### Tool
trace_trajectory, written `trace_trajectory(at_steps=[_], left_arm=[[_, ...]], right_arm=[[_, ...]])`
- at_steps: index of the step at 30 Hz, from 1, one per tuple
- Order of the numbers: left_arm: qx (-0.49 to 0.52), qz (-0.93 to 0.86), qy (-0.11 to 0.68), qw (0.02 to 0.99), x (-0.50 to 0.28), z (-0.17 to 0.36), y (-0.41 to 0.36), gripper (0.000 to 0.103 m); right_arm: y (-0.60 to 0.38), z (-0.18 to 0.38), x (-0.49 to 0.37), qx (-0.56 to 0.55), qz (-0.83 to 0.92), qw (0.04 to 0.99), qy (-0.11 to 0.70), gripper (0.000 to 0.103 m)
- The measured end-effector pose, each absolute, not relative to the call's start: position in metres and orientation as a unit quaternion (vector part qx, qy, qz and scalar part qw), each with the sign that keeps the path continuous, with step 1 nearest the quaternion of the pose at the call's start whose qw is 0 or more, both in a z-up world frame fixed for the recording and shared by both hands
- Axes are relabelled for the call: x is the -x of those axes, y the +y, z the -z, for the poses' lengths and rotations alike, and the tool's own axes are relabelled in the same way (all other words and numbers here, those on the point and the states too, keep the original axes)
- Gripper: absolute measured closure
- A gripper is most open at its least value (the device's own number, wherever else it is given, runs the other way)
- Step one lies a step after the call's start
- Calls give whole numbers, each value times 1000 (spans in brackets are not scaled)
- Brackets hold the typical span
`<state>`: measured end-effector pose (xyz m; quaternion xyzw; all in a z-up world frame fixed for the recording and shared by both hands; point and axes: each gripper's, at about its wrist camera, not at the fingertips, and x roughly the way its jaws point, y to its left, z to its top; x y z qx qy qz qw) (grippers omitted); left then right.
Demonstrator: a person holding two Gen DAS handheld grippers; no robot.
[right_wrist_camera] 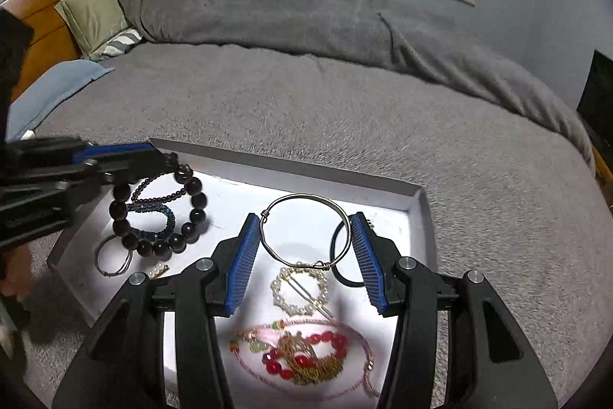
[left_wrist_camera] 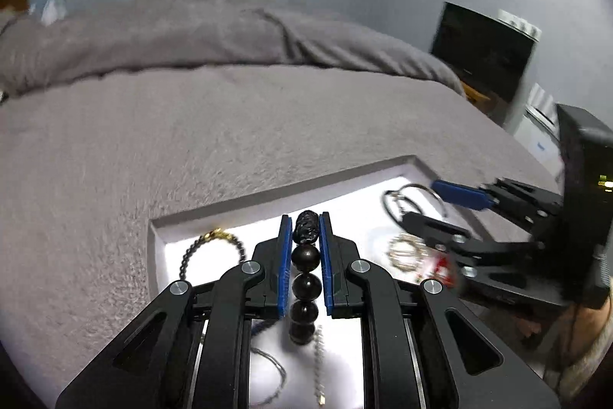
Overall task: Organize jewelry
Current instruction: 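Carry the wooden bracelet over the tray with the left tool while the right tool grasps the silver hoop, then open both tools to release the bracelet and hoop into the tray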
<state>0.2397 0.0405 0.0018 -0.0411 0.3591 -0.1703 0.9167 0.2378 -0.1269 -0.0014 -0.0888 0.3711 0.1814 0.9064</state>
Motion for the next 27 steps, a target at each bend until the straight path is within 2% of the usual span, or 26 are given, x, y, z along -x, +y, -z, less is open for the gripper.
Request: trace_trajectory(at_steps=[6,17,20,24,27], left_arm=[[36,110,390,913,-259,19,53,88],[-27,138,432,891,-265,35,31,88],[-28,131,425,895,-264,32,33,88],[-28,122,406,905,-253,23,34,66],[-36,113,400,909,-239,16,35,66]], right_arm=[[-118,18,-261,72,-189,882,425,54],[-109,28,-264,77,-190,871,447,54],[-113,24,-262,70,-186,876,439,50],[-123,13,-256,55,-180,885,427,45],[-132,3,-249,36,-174,890,420,45]])
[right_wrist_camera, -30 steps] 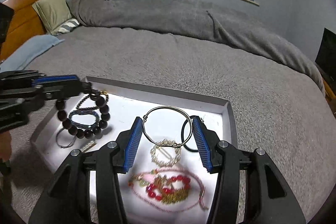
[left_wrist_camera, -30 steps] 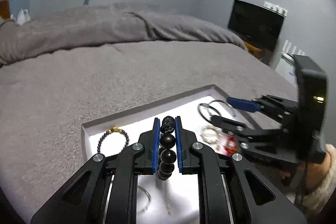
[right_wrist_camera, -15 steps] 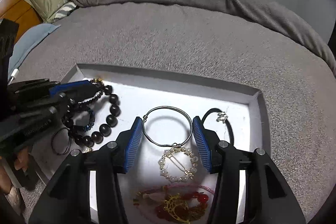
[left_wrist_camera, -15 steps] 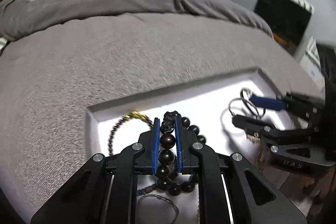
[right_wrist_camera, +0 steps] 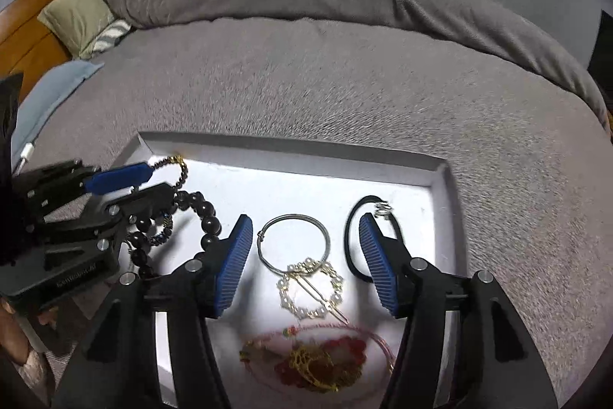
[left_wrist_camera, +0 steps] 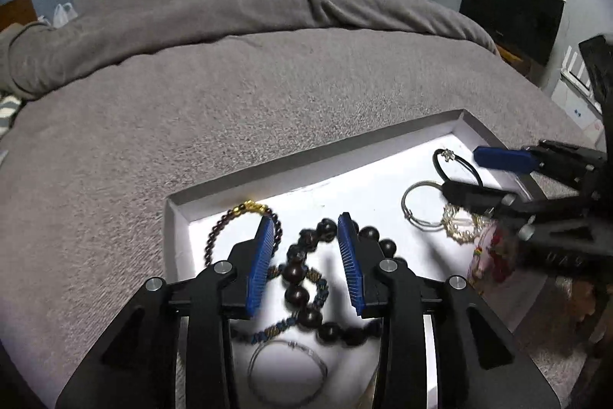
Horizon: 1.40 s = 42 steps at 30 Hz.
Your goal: Organize jewelry
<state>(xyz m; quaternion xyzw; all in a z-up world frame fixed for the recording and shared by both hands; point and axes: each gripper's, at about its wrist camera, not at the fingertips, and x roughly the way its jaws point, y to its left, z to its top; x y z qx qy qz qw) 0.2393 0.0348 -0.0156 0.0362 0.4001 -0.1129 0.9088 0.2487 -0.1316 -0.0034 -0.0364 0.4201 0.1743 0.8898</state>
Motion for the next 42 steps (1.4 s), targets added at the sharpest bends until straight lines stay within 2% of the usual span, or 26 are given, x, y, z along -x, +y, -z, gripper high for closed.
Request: trace_trajectory(at_steps=[13,20,22,24,26,30,33,37,41,42], left_arm=[[-43,88,363,927,-157,-26,27,66],[-35,85,344,935,-111,-37,18,66],[-29,74,341,937,-100,-36,19,61],[-13,63,333,941,-87,-34,21,39],[-5,55,329,943,-77,-30,22,30],[-17,42,331,942,-69,-20,23,25],[-27,31,327,944,-68,-18,24,24],[-20,34,331,943,-68,-13,27,22],[-26,32,331,943,-68,-8,26,11],[-27,32,331,943,-67,-7,26,11]], right_arm=[[-169,-53,-154,16,-168,914,368,45],[-180,-58,-108,15,-167,919,357,45],[-181,-53,-98,9,-167,919,358,45],[-182,-47,-91,5,-163,920,357,40],[-182,-40,-86,5,-156,921,356,31],[-181,-24,-83,2,-150,919,363,26],[-180,-20,-84,7,-145,920,364,16],[-179,-13,-84,7,-144,921,363,10],[-176,-4,-84,11,-146,921,362,6],[-176,-1,-84,12,-145,920,363,6]])
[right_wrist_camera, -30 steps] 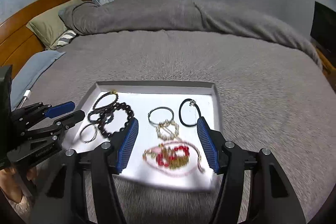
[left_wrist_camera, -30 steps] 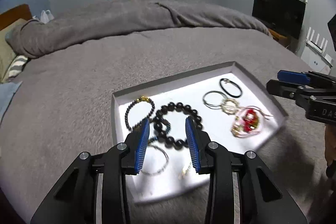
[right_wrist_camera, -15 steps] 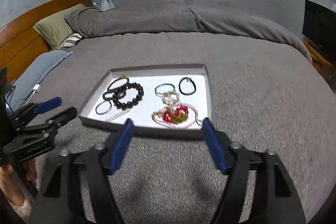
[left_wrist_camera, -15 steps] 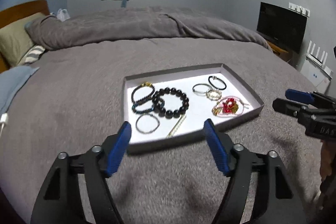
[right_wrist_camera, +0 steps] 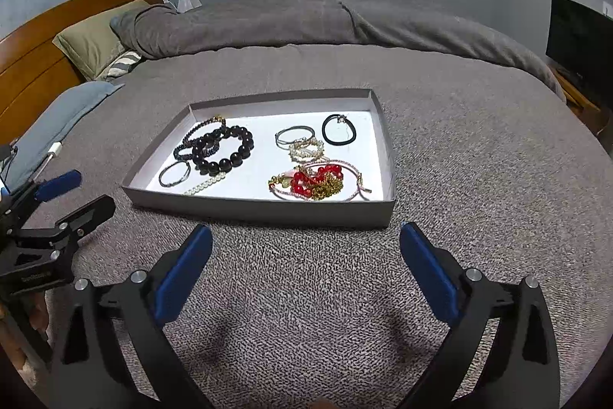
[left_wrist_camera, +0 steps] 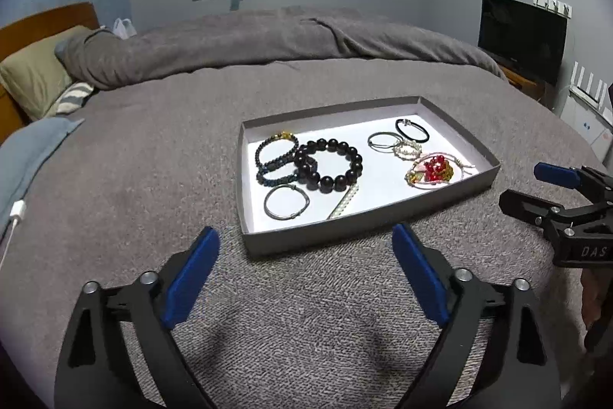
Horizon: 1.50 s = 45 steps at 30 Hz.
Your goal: Organize jewelry
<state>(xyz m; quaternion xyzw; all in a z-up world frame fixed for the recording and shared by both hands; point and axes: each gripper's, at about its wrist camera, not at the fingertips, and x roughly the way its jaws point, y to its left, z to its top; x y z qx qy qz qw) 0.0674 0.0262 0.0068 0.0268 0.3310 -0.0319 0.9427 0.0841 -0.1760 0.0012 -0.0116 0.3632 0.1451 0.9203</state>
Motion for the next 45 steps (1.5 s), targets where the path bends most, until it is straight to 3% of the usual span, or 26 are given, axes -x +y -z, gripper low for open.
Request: trace_trajectory(at_steps=[45], left_arm=[[-42,16,348,936,-73,15,22,10]], right_arm=[[-178,5,-84,23,-129,922,364,6]])
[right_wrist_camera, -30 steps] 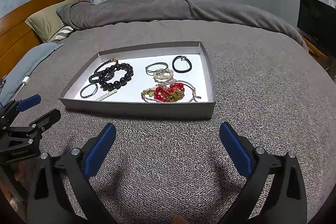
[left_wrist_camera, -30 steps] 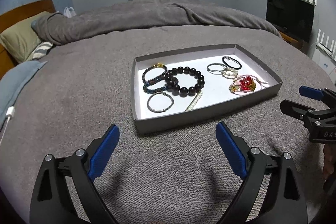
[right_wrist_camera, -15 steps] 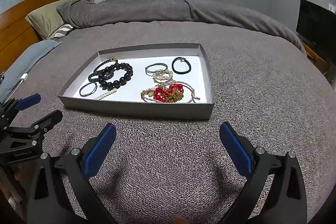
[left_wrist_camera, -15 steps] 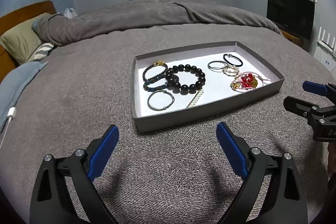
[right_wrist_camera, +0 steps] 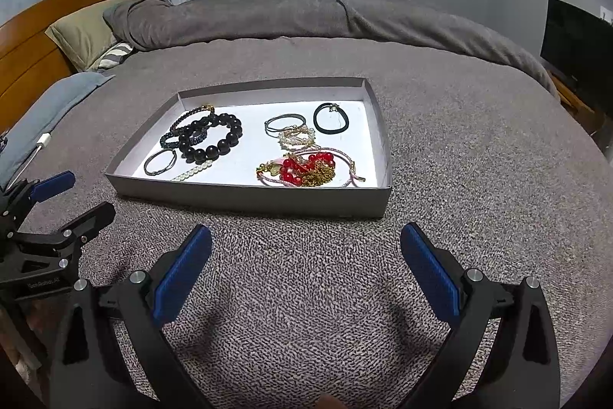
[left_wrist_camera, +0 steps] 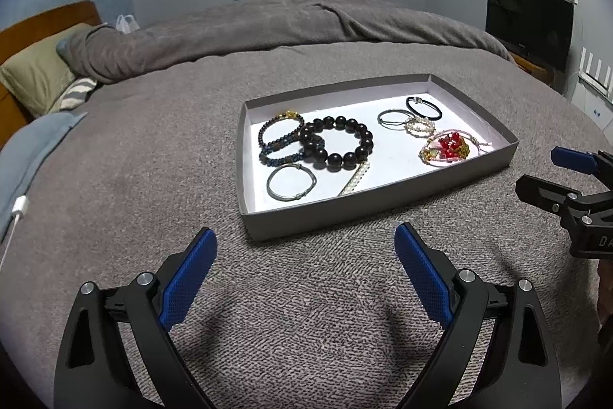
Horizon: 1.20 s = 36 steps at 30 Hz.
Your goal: Organize jewelry
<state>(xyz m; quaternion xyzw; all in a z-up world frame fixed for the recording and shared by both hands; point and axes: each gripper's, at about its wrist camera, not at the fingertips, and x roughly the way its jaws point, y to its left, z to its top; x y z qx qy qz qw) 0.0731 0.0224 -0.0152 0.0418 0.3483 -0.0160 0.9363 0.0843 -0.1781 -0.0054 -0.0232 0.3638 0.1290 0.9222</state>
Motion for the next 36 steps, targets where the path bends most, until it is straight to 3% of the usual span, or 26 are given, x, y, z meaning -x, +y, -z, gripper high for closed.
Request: trace_trajectory(at_steps=[36], left_arm=[[-49,18,351,935,-73,19,24,10]], right_arm=[[-175,6,-84,23,-132,922,364,6]])
